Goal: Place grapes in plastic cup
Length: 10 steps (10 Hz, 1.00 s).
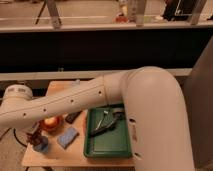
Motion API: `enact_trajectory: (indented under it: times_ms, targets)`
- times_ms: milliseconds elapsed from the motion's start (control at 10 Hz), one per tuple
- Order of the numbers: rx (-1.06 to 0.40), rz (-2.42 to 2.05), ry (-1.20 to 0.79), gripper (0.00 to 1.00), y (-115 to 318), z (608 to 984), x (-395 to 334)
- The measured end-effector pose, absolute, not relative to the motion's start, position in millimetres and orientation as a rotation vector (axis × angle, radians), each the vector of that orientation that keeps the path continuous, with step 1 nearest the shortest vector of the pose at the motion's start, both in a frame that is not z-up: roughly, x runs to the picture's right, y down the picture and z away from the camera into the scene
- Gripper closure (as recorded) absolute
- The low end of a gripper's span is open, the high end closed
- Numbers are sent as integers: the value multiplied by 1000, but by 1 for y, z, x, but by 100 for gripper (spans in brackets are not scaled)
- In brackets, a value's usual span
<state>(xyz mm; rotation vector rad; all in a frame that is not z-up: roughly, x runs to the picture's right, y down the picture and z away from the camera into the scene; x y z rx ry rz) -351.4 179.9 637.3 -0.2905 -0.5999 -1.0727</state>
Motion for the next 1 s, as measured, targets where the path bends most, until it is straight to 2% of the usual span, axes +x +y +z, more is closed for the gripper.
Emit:
enact_trajectory:
  times_ms: [1000]
  targets:
    - [-256, -1097, -721, 100, 199, 654, -341]
